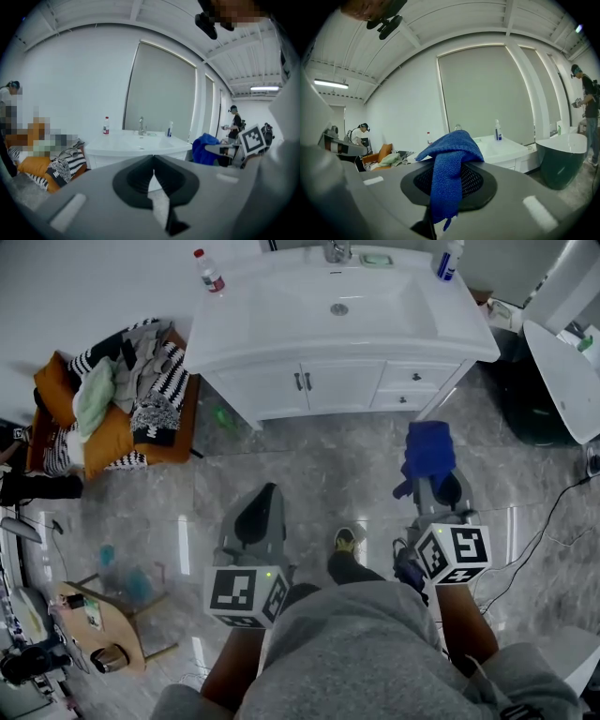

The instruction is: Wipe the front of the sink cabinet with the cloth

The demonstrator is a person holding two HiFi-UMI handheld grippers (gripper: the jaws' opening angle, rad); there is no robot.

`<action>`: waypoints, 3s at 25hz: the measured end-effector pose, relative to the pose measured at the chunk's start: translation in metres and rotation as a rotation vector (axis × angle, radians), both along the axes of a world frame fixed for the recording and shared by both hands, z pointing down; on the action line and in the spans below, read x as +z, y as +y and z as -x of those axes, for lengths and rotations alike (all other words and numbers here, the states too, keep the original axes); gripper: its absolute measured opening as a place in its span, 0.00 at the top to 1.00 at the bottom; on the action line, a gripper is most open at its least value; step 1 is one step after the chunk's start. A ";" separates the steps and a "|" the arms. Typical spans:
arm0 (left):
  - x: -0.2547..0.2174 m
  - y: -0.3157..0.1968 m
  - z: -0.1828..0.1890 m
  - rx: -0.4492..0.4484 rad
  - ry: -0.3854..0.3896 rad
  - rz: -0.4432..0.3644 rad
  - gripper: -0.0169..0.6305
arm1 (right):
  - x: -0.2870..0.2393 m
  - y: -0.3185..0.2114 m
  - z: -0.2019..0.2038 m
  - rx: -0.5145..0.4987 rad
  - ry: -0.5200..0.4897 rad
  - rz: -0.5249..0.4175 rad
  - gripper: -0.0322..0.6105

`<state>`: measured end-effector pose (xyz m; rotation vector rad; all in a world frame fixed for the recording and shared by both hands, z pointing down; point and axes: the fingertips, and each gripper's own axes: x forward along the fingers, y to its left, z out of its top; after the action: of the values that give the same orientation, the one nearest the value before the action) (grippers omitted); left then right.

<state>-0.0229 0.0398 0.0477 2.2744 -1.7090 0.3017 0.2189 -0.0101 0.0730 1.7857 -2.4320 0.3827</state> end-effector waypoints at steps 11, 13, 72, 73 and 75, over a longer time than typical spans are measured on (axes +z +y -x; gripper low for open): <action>0.002 -0.020 -0.009 0.004 -0.027 0.023 0.96 | 0.016 -0.023 -0.002 -0.010 -0.030 0.034 0.83; 0.002 -0.025 -0.008 0.009 -0.025 0.026 0.96 | 0.018 -0.025 -0.002 -0.004 -0.035 0.041 0.83; 0.055 -0.138 0.056 0.084 0.031 0.063 0.96 | 0.050 -0.127 0.050 -0.004 0.127 0.082 0.83; 0.061 -0.141 0.055 0.083 0.030 0.073 0.96 | 0.060 -0.129 0.045 0.004 0.114 0.097 0.83; 0.072 -0.149 0.053 0.079 0.028 0.085 0.96 | 0.078 -0.137 0.036 0.021 0.081 0.116 0.83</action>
<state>-0.0760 -0.1095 0.1198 2.2771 -1.5651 0.3512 0.1827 -0.1473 0.1511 1.7450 -2.2890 0.4346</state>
